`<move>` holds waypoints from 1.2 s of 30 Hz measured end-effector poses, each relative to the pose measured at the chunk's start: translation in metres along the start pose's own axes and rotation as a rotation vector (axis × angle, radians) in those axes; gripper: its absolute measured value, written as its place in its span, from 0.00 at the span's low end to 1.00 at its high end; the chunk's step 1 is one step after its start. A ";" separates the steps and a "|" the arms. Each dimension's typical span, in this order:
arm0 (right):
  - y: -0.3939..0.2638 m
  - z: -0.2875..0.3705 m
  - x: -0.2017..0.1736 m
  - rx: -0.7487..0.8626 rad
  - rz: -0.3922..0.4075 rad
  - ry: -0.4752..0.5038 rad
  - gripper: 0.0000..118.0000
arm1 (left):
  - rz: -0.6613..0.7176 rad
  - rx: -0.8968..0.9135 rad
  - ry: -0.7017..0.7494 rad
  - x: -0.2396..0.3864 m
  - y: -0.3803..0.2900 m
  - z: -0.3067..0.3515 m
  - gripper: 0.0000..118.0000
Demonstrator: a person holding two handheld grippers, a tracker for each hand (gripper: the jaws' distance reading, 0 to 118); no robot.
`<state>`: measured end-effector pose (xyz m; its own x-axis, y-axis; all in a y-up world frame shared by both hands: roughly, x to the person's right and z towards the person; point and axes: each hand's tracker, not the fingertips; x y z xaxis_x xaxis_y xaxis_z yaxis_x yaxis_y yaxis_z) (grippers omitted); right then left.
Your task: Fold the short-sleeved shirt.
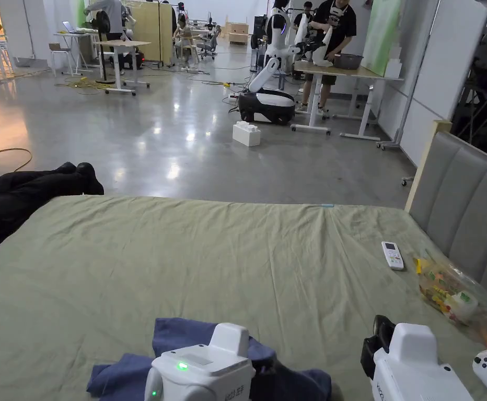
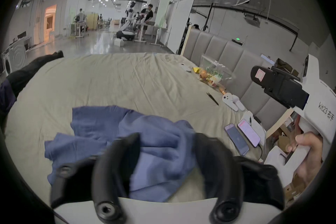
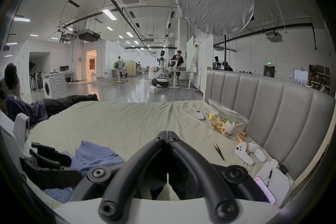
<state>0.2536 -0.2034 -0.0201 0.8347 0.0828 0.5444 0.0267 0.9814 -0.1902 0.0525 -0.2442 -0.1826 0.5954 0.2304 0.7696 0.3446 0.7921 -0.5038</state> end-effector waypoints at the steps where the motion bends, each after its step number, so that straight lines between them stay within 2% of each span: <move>1: -0.001 0.000 -0.001 -0.003 0.001 0.002 0.01 | 0.003 0.000 0.001 -0.002 -0.001 0.003 0.68; 4: -0.001 -0.001 -0.005 -0.010 0.011 0.015 0.01 | 0.004 0.070 0.026 -0.015 0.003 0.022 0.81; 7: 0.005 -0.002 -0.011 -0.002 0.014 0.027 0.01 | 0.005 0.178 0.079 -0.033 0.018 0.048 0.81; 10: 0.014 -0.003 -0.021 0.021 0.009 0.043 0.01 | -0.003 0.272 0.207 -0.054 0.032 0.073 0.79; 12: 0.020 -0.003 -0.027 0.038 0.011 0.051 0.01 | 0.006 0.332 0.286 -0.067 0.037 0.090 0.71; 14: 0.026 -0.004 -0.034 0.057 0.013 0.058 0.01 | 0.020 0.391 0.358 -0.080 0.040 0.107 0.55; 15: 0.028 -0.004 -0.037 0.066 0.009 0.063 0.01 | 0.022 0.412 0.393 -0.085 0.041 0.114 0.44; 17: 0.032 -0.003 -0.043 0.082 0.009 0.063 0.01 | 0.017 0.445 0.454 -0.094 0.040 0.125 0.11; 18: 0.034 -0.003 -0.045 0.090 0.011 0.065 0.01 | 0.010 0.448 0.484 -0.097 0.038 0.129 0.07; 20: 0.037 -0.002 -0.050 0.103 0.008 0.070 0.01 | 0.009 0.460 0.552 -0.103 0.034 0.137 0.03; 22: 0.039 -0.002 -0.054 0.104 0.006 0.077 0.01 | 0.015 0.468 0.520 -0.110 0.030 0.142 0.03; 25: 0.041 -0.002 -0.060 0.122 0.022 0.082 0.01 | 0.038 0.423 0.578 -0.114 0.026 0.144 0.00; 30: 0.043 -0.004 -0.067 0.128 0.028 0.098 0.01 | 0.075 0.389 0.562 -0.124 0.012 0.141 0.00; 36: 0.037 -0.010 -0.067 0.112 0.054 0.115 0.01 | 0.169 0.230 0.497 -0.164 -0.007 0.116 0.00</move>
<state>0.2047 -0.1741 -0.0717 0.8908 0.1220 0.4378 -0.0759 0.9897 -0.1213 -0.1321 -0.2220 -0.2598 0.9173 0.1151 0.3812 0.0816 0.8827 -0.4628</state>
